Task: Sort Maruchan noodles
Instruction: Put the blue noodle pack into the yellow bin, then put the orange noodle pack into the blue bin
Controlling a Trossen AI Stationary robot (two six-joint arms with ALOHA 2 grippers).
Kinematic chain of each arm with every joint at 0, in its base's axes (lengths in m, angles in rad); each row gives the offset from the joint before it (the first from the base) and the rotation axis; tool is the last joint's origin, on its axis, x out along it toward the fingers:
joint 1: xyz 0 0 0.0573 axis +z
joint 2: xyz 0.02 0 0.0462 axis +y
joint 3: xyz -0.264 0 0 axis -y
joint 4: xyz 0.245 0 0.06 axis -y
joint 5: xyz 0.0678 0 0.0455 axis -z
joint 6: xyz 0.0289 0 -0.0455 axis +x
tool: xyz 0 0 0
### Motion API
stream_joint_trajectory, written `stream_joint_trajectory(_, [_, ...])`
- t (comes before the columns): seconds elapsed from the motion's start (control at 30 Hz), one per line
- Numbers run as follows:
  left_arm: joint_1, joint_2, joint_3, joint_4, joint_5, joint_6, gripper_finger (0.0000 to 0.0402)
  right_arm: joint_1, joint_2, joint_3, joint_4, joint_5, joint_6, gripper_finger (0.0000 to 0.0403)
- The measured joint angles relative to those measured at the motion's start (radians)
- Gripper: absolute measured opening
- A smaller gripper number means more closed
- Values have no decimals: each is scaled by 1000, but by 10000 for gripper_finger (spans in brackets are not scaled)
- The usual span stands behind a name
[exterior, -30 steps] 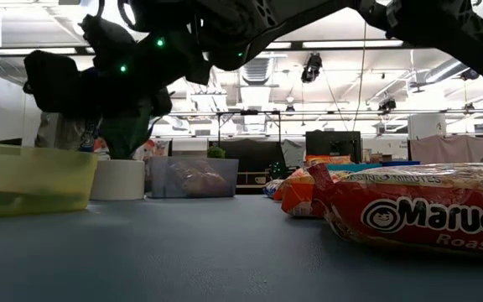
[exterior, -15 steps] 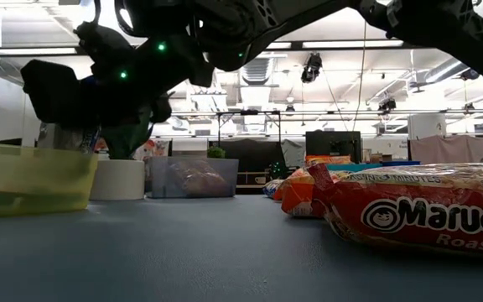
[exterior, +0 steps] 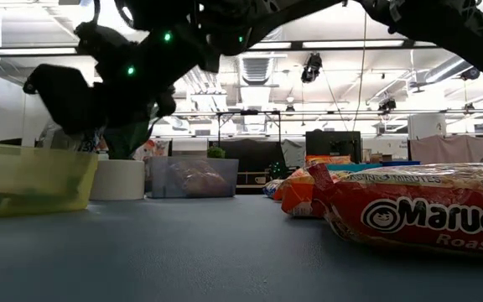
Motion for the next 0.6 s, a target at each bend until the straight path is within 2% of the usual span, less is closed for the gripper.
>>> stream_joint_trajectory(0.23, [0, 0, -1, 2, 0, -8, 34, 0, -49, 46, -250, -1, -11, 231])
stream_joint_trajectory(0.47, [0, 8, -1, 10, 0, -18, 34, 2, -154, 47, -541, 0, 1, 241])
stream_joint_trajectory(0.6, [2, 17, -1, 23, 56, -24, 34, 8, -215, 44, -722, -1, 28, 242])
